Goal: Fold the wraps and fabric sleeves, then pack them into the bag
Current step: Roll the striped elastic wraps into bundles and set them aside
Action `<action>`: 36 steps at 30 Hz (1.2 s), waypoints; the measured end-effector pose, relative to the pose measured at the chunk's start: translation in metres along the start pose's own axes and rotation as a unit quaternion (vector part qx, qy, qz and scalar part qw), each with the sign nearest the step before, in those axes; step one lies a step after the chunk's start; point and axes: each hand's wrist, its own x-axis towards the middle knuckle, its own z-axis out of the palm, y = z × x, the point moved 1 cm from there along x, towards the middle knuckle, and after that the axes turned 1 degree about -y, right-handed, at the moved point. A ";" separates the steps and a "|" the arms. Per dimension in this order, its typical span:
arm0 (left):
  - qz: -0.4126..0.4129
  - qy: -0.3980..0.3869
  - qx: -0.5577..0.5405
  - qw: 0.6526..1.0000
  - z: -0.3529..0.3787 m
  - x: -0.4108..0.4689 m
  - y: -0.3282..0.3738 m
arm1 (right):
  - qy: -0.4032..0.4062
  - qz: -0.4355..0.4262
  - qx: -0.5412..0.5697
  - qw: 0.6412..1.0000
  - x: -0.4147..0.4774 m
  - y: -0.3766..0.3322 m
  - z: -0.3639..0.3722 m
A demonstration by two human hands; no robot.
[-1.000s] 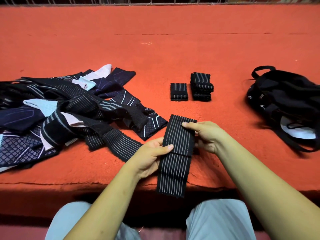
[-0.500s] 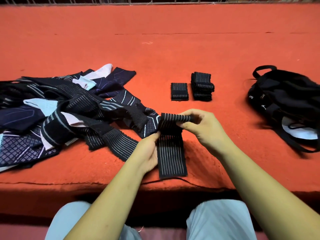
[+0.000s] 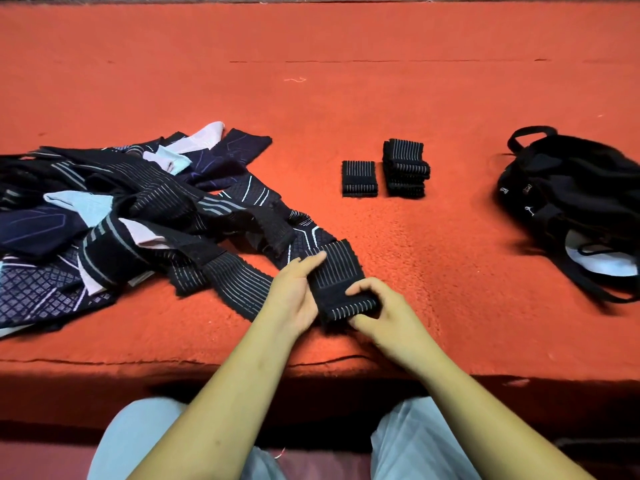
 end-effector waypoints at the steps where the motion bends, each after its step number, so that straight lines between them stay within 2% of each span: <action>1: 0.018 0.007 0.012 1.000 -0.001 0.002 -0.002 | -0.006 0.002 0.003 1.000 -0.002 0.000 0.003; 4: 0.049 0.028 0.032 0.998 0.002 0.001 -0.008 | 0.014 0.028 0.016 0.999 -0.003 0.000 0.011; 7: 0.069 0.021 0.036 0.997 0.007 0.004 -0.010 | 0.097 0.023 0.007 0.995 -0.001 0.003 0.012; 9: 0.090 0.013 0.034 0.995 0.010 0.007 -0.008 | 0.130 0.010 0.040 0.991 -0.001 0.004 0.012; 12: 0.124 0.012 0.054 0.991 0.016 0.013 -0.002 | 0.125 0.037 0.131 0.983 0.002 0.003 0.012; 20: 0.130 -0.026 0.056 0.990 0.038 0.033 0.023 | 0.077 0.026 0.128 0.988 0.027 -0.014 -0.009; 25: 0.119 -0.056 0.128 0.983 0.059 0.062 0.058 | 0.090 0.053 0.168 0.980 0.062 -0.026 -0.028; 28: 0.111 -0.044 0.174 0.977 0.069 0.088 0.078 | 0.104 0.077 0.194 0.972 0.091 -0.031 -0.038; 33: 0.100 0.019 0.208 0.973 0.088 0.141 0.102 | 0.116 0.126 0.270 0.948 0.146 -0.026 -0.048; 36: 0.121 0.014 0.241 0.963 0.098 0.178 0.109 | 0.123 0.140 0.275 0.943 0.180 -0.017 -0.053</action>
